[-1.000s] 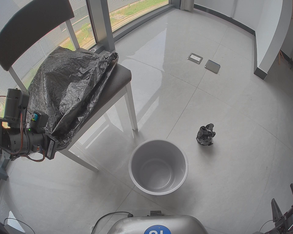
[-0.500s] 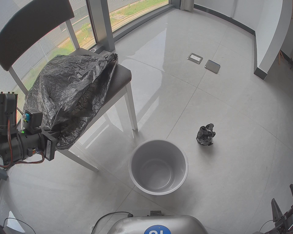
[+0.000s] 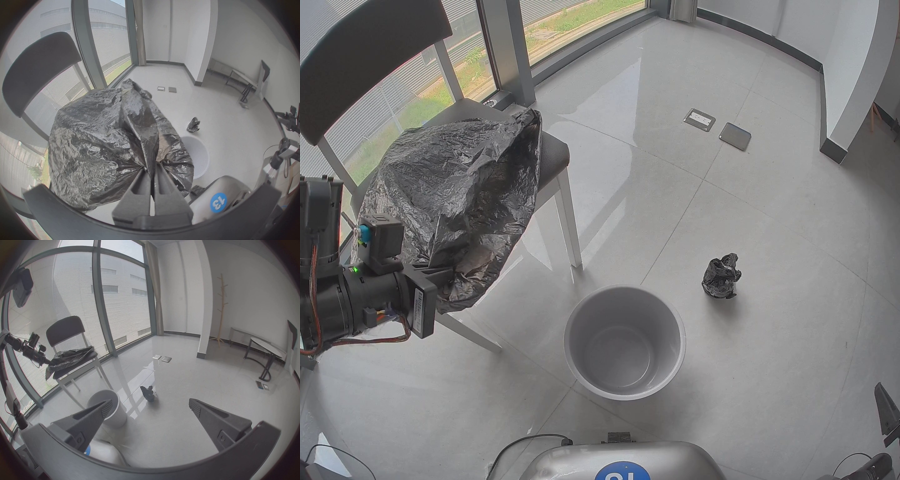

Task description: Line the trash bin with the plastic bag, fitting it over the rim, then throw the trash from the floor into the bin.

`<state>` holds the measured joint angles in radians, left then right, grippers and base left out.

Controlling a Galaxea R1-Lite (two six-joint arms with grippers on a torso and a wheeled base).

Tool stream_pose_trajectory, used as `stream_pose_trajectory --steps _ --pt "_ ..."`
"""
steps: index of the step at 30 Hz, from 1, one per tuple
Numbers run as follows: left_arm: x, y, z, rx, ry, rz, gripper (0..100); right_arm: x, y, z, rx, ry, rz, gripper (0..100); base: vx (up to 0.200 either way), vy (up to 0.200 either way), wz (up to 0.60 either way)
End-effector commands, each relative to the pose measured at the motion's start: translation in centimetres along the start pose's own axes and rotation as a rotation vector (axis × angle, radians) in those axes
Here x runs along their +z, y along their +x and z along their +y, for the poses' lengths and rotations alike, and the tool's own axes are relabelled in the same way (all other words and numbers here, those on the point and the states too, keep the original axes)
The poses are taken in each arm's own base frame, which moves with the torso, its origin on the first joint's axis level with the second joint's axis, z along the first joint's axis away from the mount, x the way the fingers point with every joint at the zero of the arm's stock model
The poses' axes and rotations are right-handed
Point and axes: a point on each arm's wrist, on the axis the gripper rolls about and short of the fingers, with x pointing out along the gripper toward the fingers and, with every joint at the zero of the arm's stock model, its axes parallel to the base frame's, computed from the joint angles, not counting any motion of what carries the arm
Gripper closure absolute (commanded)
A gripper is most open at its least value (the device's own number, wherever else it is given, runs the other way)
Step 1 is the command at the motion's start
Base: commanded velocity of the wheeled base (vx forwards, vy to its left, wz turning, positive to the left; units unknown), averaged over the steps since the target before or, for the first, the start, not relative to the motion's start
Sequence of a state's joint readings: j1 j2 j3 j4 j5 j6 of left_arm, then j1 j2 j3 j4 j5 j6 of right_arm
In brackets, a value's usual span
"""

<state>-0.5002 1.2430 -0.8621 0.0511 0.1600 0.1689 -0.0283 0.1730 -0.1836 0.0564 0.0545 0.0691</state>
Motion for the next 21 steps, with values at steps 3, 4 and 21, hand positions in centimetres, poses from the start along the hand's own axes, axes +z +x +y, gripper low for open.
stream_pose_trajectory --steps 3,4,21 --pt "2.0 1.0 -2.9 -0.113 -0.073 -0.064 100 3.9 1.2 0.3 0.058 -0.024 0.097 0 0.0 0.0 0.0" --pt "2.1 1.7 -3.5 -0.087 -0.128 -0.077 100 4.5 1.3 0.4 0.066 0.017 0.126 0 0.0 0.0 0.0" --pt "2.7 -2.1 -6.4 -0.248 0.055 -0.076 100 6.7 4.5 0.8 0.234 -0.031 0.365 0 0.0 0.0 0.0"
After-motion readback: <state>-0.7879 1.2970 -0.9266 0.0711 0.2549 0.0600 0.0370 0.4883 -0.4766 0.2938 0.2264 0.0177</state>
